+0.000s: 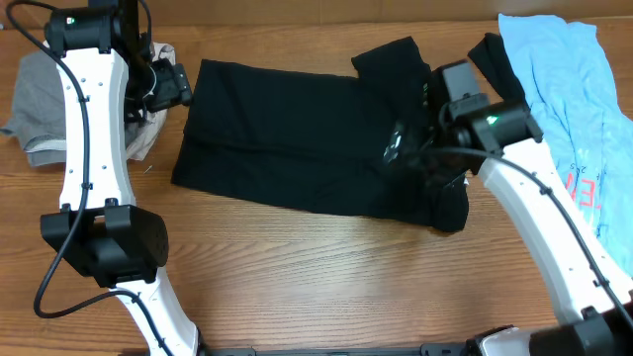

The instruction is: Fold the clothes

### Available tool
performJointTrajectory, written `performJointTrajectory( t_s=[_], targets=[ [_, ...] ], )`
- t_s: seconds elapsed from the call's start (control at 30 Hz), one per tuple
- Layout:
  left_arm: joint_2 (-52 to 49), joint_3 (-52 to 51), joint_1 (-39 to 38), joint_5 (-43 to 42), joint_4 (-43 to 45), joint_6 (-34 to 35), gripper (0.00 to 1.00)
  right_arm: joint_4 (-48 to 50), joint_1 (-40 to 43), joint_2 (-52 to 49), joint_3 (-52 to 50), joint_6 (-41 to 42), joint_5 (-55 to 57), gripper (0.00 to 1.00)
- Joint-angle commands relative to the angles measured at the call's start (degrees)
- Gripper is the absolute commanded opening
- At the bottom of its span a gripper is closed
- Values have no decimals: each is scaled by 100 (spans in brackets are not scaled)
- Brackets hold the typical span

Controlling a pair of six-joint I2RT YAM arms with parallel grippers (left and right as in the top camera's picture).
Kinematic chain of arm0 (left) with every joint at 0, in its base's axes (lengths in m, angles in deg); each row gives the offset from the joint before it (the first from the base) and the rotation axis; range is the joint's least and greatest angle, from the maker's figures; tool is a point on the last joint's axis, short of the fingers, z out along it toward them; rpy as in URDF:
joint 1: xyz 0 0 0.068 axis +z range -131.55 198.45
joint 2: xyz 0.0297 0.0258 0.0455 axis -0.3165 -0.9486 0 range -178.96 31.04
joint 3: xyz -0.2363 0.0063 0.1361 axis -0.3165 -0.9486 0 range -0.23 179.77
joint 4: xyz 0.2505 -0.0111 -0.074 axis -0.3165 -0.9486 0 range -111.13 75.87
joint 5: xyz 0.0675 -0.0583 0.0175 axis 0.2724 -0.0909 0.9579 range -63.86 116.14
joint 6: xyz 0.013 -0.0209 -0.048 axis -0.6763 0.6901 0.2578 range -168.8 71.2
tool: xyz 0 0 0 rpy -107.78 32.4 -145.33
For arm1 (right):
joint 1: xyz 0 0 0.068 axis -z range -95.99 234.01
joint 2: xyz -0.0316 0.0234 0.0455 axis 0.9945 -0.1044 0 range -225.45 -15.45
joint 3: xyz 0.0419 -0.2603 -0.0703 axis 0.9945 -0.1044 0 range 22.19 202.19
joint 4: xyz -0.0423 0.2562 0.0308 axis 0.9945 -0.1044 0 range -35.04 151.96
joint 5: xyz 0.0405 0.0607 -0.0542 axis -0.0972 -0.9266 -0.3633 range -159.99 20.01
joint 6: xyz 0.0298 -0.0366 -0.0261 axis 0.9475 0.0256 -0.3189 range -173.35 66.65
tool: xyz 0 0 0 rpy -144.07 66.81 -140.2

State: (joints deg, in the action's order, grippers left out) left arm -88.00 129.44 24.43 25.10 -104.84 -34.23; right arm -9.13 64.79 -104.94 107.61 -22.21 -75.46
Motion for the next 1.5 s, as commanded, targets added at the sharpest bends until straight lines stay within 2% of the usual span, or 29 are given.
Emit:
performJointTrajectory(
  t_s=[0.0,0.13,0.27,0.43,0.57,0.67,0.73,0.97,1.07,1.27,1.47],
  targets=[
    [201,149,-13,107,-330,-175,88,-238,-319,229,-9,452,337,91],
    [275,146,-11,190,-610,-175,89,-780,-605,262,-22,844,586,94],
    [610,136,-50,181,-610,-164,89,-870,-791,271,-278,1029,564,100],
    [1353,-109,-284,337,-605,-81,90,-417,-841,271,-1161,1086,328,100],
    [1613,-732,-533,334,-398,-31,90,221,-841,271,-1622,922,326,99],
    [1692,-1539,-658,295,155,-22,90,782,-841,269,-1919,894,446,96],
    [1696,-2369,-774,299,922,-24,89,1241,-839,269,-2203,892,612,96],
    [1694,-4111,-811,315,3005,-114,87,1902,-675,264,-2507,549,887,95],
    [1692,-4951,-817,286,4028,-426,87,2162,-492,254,-2511,435,909,96],
    [1587,-5788,-826,291,5082,-739,87,2424,-328,-13,-2520,439,925,95],
    [1526,-6019,-826,251,5757,-734,88,2769,-323,-468,-2527,442,1034,94]
  ],
)
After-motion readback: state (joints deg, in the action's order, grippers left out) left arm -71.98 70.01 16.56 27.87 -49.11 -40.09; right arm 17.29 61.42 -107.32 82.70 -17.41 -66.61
